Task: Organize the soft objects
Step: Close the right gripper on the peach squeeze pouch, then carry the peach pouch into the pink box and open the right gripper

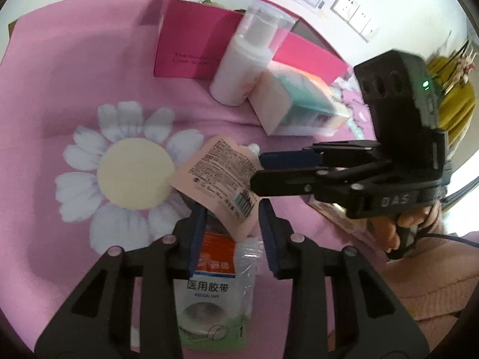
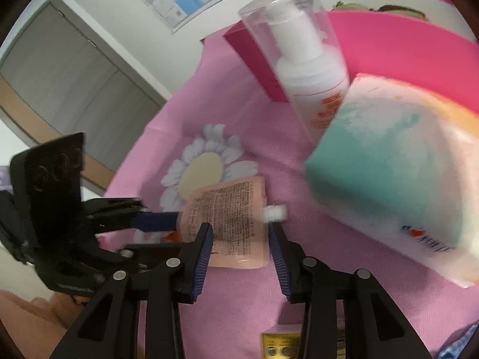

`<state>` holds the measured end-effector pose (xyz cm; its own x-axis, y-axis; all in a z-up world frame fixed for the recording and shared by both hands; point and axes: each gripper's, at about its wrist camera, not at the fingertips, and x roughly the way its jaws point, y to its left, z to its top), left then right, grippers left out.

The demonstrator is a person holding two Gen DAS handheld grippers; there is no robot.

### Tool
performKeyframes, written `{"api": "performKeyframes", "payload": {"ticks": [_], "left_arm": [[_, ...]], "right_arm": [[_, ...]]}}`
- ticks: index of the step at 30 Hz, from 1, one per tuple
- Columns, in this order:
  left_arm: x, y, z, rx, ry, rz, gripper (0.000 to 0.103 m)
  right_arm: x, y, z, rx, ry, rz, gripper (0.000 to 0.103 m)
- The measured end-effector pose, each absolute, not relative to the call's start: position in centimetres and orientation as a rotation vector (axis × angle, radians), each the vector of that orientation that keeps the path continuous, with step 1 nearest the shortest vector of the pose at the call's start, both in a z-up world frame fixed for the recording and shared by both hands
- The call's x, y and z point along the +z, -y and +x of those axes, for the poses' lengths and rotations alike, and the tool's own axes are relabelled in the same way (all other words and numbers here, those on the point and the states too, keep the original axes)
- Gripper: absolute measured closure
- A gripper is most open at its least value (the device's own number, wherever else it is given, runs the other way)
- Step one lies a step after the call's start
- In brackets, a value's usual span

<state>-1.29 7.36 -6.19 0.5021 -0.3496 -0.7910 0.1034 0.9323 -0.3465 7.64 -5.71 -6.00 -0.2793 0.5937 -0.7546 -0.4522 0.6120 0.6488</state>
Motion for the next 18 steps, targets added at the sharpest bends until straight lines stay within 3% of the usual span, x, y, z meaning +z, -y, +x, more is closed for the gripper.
{"api": "performKeyframes", "payload": {"ticks": [6,18], "left_arm": [[-3.9,-6.8,-1.7,-0.315,-0.941,-0.263,0.065],[6.2,-4.8,-0.4,-0.386,-0.665,-0.088,0.065]], "right_arm": [[-4.5,7.2,7.8,1.013,-1.506,0.183,0.068],[6.0,11.3,11.4,1.031,-1.205,0.212,0.068]]}}
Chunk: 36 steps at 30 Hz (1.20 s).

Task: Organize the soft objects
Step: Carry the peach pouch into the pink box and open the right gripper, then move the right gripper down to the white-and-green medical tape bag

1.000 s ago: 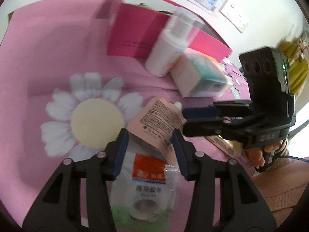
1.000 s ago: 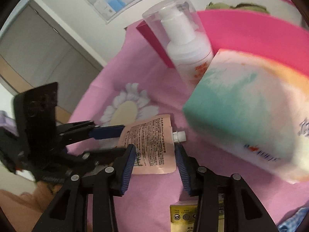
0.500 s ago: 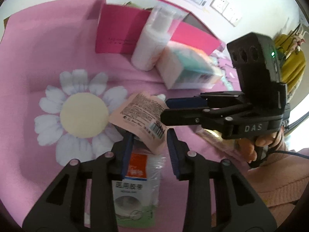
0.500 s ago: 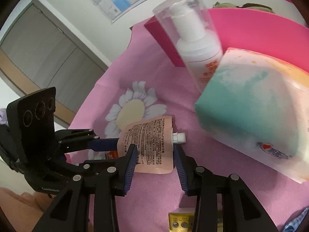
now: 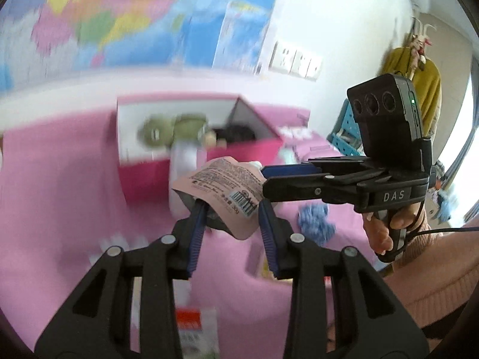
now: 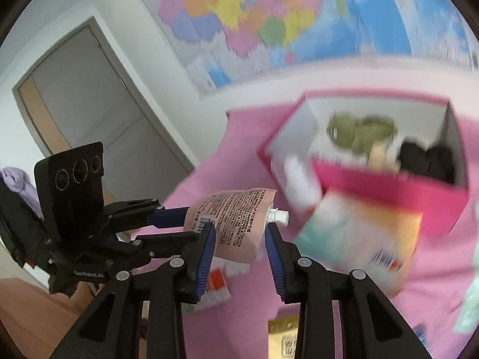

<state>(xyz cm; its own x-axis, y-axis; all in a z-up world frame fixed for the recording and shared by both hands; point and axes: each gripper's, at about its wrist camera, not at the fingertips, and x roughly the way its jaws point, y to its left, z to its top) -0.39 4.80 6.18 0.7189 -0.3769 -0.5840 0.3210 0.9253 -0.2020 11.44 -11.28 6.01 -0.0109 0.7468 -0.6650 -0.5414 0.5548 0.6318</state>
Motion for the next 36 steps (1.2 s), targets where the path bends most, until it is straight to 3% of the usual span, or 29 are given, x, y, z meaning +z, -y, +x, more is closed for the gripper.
{"api": "performKeyframes", "payload": {"ticks": [8,20,24,30,36], "left_arm": [[8.9,-5.6,6.4,-0.345,-0.633,-0.031,0.065],[4.1,-8.1,14.5,-0.255,-0.759,-0.114,0.065],[3.3,-8.3,13.8,-0.226,-0.759,-0.114,0.065],[3.7,-9.4,9.2,-0.197,-0.707,-0.131,0.065],[2.6,-9.4,3.6,-0.200,-0.718,-0.126,0.056]], "right_arm": [[7.7,10.2,16.6,0.991,-1.085,0.215,0.068],[-0.4,8.4,22.2,0.846,-1.229,0.231,0.068],[-1.5,9.6,22.1,0.809,-1.267,0.243,0.068],[1.0,11.8,19.0,0.870,-1.225,0.222,0.067],[3.3,12.4,14.7,0.995,-1.216,0.204,0.067]]}}
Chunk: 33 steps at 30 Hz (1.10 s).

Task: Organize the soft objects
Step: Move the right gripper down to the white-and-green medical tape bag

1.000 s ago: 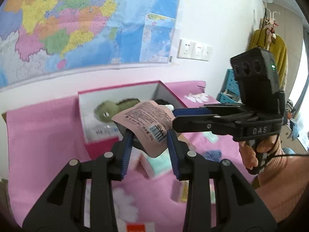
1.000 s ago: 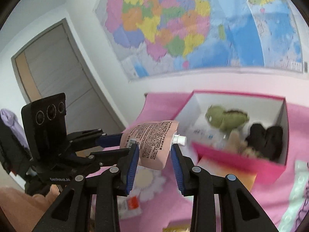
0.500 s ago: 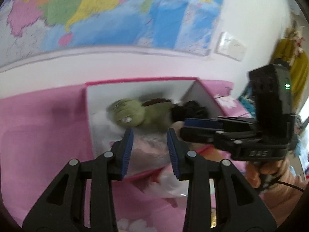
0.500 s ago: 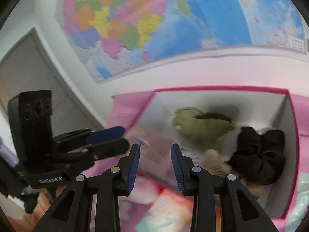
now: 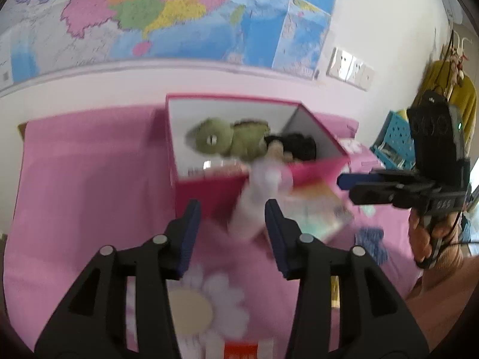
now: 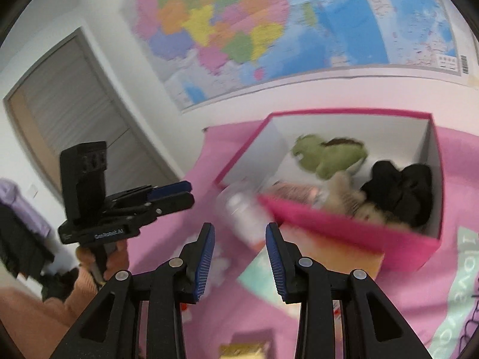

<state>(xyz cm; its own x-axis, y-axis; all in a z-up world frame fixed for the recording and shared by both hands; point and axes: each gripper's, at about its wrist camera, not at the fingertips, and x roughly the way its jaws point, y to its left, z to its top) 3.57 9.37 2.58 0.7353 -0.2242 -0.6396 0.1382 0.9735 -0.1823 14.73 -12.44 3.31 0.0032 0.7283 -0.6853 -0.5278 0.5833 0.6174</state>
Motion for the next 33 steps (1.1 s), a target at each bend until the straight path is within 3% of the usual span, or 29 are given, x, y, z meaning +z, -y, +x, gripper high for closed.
{"api": "performKeyframes", "payload": {"ticks": [11,24,26,33], "left_arm": [[-3.8,-9.3,-2.9,-0.198,-0.915,-0.245,0.056],[-5.4,-10.8,-9.5,-0.115,-0.953,-0.325,0.052],[-5.5,-11.0,-10.3,-0.120,-0.959,-0.338,0.052],[-6.5,-10.8,-12.1,-0.171,-1.029,-0.336,0.052]], "right_arm": [[0.4,8.8,7.3,1.184,-1.385,0.127,0.067],[-3.2,3.9,3.7,1.262,-1.498,0.027,0.066],[-3.5,3.2,3.8,1.260,-1.502,0.014,0.059],[-4.6,1.4,4.4,1.257,-1.529,-0.004,0.059]]}}
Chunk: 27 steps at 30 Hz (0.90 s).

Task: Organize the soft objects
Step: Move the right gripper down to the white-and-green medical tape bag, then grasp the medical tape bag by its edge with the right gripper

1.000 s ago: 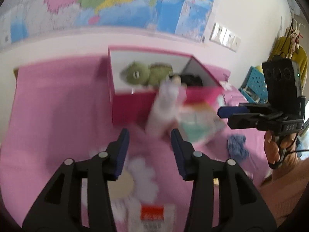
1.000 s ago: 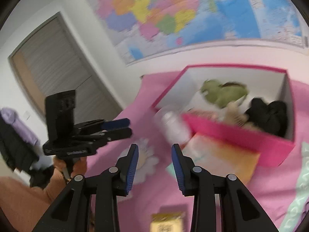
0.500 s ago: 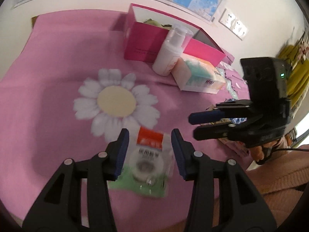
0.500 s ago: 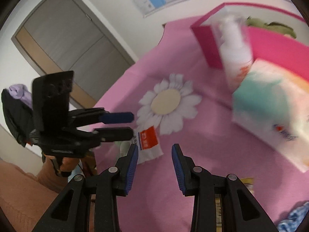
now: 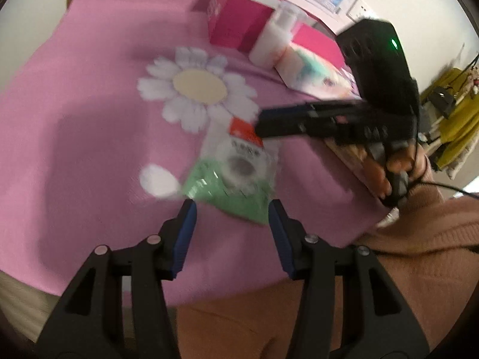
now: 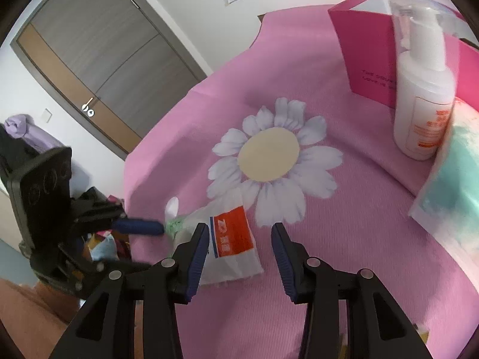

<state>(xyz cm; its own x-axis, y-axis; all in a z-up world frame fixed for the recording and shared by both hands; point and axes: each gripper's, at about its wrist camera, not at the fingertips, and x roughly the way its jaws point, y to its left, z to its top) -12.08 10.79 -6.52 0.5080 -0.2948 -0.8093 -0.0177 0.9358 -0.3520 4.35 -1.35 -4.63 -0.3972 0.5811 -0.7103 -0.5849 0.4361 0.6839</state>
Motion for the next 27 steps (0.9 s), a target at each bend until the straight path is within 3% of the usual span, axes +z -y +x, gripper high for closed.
{"api": "performKeyframes", "payload": {"ticks": [14,23,27], "left_arm": [[-6.5,-10.5,-9.7,-0.185,-0.988,-0.388,0.051],[-6.4,-9.7,-7.9,-0.202,-0.956,-0.369,0.051],[-6.1,-10.0,-7.3,-0.189,-0.931,-0.388,0.051]], "right_arm": [[-4.5,1.8,3.9,1.325,-1.580,0.060,0.058],[-3.7,3.5,4.7,1.292,-1.557,0.111,0.092],[-3.0,4.2,5.0,1.253,-1.507,0.065,0.098]]}}
